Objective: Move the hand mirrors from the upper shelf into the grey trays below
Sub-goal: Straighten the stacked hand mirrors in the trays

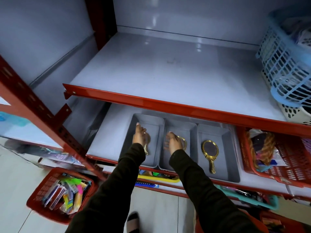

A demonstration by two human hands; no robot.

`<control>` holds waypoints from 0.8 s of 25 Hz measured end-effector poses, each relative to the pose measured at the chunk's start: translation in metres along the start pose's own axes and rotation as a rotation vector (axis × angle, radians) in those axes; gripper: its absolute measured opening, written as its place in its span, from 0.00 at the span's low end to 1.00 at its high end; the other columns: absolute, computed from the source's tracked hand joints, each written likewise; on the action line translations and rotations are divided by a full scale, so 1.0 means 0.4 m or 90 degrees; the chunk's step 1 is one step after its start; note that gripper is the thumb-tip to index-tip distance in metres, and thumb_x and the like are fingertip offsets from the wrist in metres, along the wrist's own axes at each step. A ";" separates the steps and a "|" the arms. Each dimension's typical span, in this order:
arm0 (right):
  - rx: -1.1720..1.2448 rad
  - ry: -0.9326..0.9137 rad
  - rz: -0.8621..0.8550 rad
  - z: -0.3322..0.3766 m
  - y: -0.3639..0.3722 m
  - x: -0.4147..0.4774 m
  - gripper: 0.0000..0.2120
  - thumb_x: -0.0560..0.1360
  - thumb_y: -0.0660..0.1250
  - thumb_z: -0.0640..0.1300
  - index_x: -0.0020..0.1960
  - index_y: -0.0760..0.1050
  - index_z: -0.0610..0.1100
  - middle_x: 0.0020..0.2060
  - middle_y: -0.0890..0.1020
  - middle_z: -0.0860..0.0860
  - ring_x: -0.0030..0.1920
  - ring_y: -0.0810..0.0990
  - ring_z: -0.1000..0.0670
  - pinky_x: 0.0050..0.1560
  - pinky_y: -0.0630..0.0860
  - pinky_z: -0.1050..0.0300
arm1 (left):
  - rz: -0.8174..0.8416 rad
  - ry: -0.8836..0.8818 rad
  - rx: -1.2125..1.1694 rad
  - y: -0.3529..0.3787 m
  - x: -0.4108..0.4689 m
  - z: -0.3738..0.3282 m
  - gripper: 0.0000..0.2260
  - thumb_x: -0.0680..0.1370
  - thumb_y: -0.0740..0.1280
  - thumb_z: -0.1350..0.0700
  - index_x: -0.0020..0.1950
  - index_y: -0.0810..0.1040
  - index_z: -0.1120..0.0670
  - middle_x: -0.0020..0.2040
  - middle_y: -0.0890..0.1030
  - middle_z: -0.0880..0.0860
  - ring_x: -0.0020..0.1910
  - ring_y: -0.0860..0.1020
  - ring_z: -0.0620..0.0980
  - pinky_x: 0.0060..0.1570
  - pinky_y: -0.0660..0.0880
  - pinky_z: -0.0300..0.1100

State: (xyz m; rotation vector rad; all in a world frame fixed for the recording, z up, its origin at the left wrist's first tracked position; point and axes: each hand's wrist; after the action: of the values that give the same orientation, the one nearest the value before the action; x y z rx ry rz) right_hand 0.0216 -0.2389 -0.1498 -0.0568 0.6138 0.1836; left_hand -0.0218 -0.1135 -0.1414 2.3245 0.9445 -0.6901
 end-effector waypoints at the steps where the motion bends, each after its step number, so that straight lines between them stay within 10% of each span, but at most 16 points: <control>1: -0.017 0.013 0.011 -0.006 0.027 0.012 0.18 0.80 0.58 0.52 0.61 0.74 0.40 0.53 0.78 0.44 0.51 0.77 0.45 0.53 0.77 0.49 | -0.022 -0.014 0.013 -0.020 0.015 -0.009 0.30 0.80 0.53 0.39 0.74 0.67 0.59 0.73 0.70 0.58 0.73 0.67 0.57 0.72 0.61 0.48; 8: -0.149 0.127 0.021 -0.069 0.176 0.094 0.25 0.79 0.55 0.60 0.67 0.70 0.44 0.63 0.74 0.41 0.68 0.71 0.40 0.72 0.65 0.48 | -0.038 -0.187 0.060 -0.087 0.111 0.003 0.38 0.78 0.49 0.34 0.77 0.59 0.61 0.76 0.64 0.62 0.74 0.64 0.60 0.62 0.66 0.47; 16: -0.103 0.171 -0.032 -0.121 0.227 0.097 0.21 0.81 0.53 0.56 0.58 0.74 0.41 0.61 0.78 0.37 0.62 0.76 0.38 0.64 0.73 0.46 | 0.050 -0.219 0.024 -0.129 0.148 0.048 0.38 0.77 0.50 0.32 0.73 0.68 0.62 0.67 0.72 0.69 0.49 0.80 0.59 0.43 0.77 0.47; 20: -0.051 0.175 -0.046 -0.129 0.233 0.091 0.13 0.81 0.56 0.54 0.48 0.69 0.45 0.59 0.79 0.36 0.61 0.77 0.36 0.65 0.73 0.41 | 0.069 -0.219 0.048 -0.148 0.140 0.054 0.31 0.77 0.49 0.32 0.57 0.77 0.57 0.41 0.85 0.57 0.37 0.83 0.50 0.30 0.78 0.40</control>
State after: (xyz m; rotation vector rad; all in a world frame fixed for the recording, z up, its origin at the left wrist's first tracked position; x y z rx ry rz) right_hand 0.0042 -0.1472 -0.2128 -0.1843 0.8766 0.1311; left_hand -0.0361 -0.0647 -0.2088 2.2032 0.6427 -1.0528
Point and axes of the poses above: each hand's wrist, its own x-axis towards the middle knuckle, its own y-axis out of the palm, z = x × y
